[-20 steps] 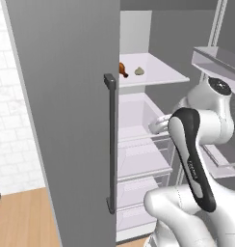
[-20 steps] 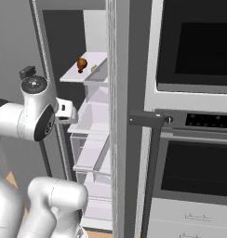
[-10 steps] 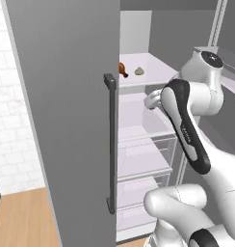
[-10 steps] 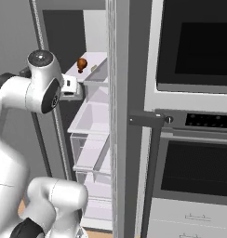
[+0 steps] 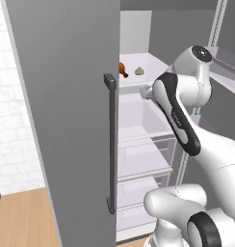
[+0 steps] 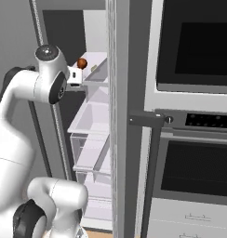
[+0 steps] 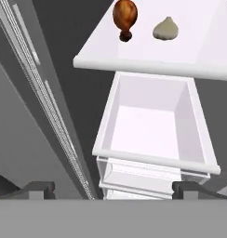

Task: Place one garlic and one chicken drumstick in each tupperware on the nearby counter, to pack two identical lunches.

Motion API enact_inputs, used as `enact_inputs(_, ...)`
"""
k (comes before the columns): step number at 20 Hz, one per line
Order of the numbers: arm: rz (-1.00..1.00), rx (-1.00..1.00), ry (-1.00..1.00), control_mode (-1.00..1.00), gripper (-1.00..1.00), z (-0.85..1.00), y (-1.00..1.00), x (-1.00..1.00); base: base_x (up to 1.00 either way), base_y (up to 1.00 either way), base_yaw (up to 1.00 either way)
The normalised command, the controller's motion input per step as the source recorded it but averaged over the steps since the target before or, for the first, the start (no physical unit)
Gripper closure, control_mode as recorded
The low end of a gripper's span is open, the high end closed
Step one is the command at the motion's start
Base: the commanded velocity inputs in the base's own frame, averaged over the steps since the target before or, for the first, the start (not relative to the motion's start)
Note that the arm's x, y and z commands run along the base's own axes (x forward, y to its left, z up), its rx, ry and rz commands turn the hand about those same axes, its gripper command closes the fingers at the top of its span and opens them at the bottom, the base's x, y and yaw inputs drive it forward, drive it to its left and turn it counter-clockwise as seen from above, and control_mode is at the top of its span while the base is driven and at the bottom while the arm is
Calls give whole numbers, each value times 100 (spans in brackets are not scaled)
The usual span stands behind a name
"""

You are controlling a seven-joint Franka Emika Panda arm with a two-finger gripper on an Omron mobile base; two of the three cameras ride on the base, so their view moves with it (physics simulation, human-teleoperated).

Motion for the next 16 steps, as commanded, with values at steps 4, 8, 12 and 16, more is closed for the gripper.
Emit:
enact_inputs(4,-8,0,-15,-100,-100,6,-3,46,0,0,0)
enact_inputs(8,-11,0,-16,-100,-100,6,-3,49,0,0,0)
enact_inputs(12,-11,0,-7,-100,-100,20,-6,51,0,0,0)
enact_inputs(16,-10,0,-5,-100,-100,26,-12,42,0,0,0)
